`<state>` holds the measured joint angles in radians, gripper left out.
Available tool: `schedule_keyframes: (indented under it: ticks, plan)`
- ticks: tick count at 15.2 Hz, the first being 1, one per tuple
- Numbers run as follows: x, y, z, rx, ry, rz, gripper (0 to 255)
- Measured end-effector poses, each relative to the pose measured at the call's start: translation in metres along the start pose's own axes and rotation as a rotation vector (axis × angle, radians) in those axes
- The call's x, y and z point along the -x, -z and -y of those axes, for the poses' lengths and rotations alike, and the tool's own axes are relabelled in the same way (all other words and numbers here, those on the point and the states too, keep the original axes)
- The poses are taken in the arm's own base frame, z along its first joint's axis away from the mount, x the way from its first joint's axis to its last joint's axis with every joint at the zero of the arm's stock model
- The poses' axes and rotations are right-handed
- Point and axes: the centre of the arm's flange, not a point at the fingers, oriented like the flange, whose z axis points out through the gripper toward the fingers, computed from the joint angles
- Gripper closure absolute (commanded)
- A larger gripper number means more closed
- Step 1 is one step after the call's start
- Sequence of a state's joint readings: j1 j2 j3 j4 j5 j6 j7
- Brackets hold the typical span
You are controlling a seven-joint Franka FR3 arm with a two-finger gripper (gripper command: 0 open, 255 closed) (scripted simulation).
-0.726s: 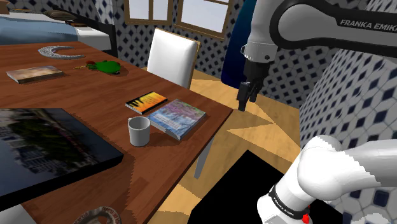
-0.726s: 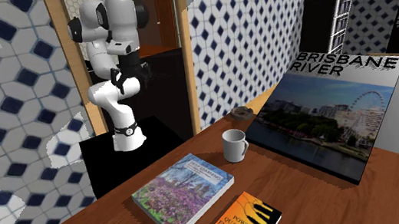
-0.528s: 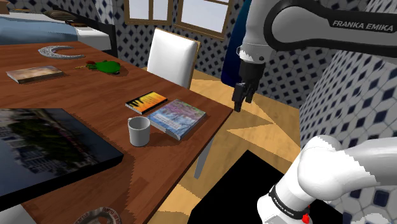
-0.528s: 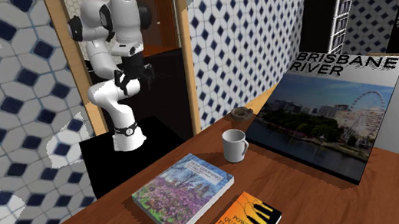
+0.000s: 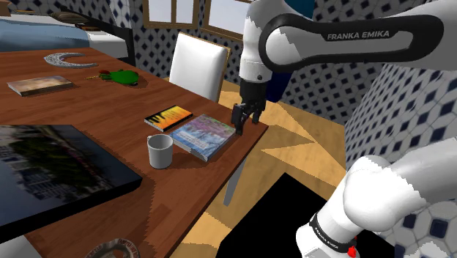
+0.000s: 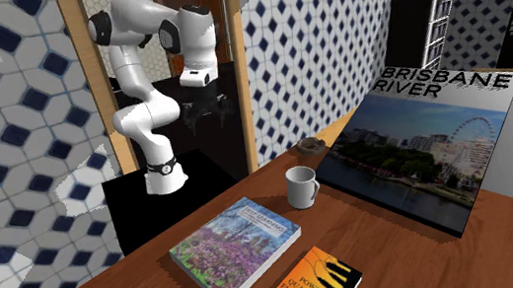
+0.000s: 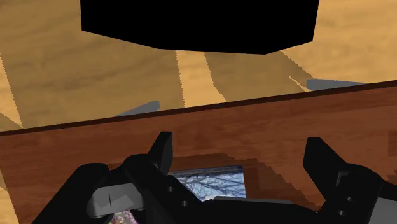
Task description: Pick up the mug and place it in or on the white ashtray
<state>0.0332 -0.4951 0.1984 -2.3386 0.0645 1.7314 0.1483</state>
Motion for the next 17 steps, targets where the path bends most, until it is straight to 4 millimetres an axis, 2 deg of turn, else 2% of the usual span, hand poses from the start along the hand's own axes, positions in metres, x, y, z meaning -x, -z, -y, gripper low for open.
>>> schedule_keyframes:
  ticks: [3,5,17]
  plan:
    - [-0.03,-0.004,0.024,0.001,0.002,-0.007,0]
    - [-0.05,-0.017,0.041,0.002,0.003,-0.01,0]
    - [-0.163,-0.056,0.138,0.008,0.01,-0.037,0]
